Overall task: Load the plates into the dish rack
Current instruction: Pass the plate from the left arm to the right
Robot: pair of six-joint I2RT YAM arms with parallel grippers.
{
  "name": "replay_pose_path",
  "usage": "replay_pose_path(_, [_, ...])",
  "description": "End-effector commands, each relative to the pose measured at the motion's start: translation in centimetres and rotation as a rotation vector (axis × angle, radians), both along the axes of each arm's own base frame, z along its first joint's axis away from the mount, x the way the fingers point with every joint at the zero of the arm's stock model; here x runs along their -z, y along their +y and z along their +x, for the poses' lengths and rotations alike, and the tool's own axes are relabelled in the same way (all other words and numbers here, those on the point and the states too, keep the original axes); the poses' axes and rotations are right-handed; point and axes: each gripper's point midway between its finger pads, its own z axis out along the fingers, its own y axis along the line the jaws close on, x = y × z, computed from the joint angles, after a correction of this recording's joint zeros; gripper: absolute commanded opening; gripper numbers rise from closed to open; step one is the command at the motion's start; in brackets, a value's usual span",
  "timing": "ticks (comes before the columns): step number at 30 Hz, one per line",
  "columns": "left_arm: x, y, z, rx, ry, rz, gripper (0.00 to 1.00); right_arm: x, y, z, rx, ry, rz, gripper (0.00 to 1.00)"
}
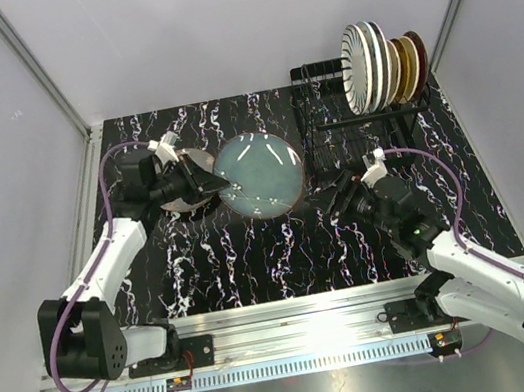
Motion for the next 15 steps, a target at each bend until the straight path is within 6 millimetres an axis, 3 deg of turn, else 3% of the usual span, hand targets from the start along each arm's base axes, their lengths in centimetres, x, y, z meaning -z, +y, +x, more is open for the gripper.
replay_pose_path(1, [-5.3, -1.6, -1.6, 0.112, -0.160, -0.128, 0.00, -2.4, 0.4, 0.9, 0.028, -0.083, 0.083, 0.72])
replay_pose_path(10, [-6.1, -2.7, -3.6, 0.175, -0.136, -0.242, 0.00, -1.1, 1.3, 1.8, 0.022, -0.036, 0.102, 0.71])
replay_pose_path(15, [-5.8, -2.8, -4.7, 0.201, -0.121, -0.244, 0.00, -1.9, 2.3, 2.2, -0.009, -0.055, 0.136, 0.69])
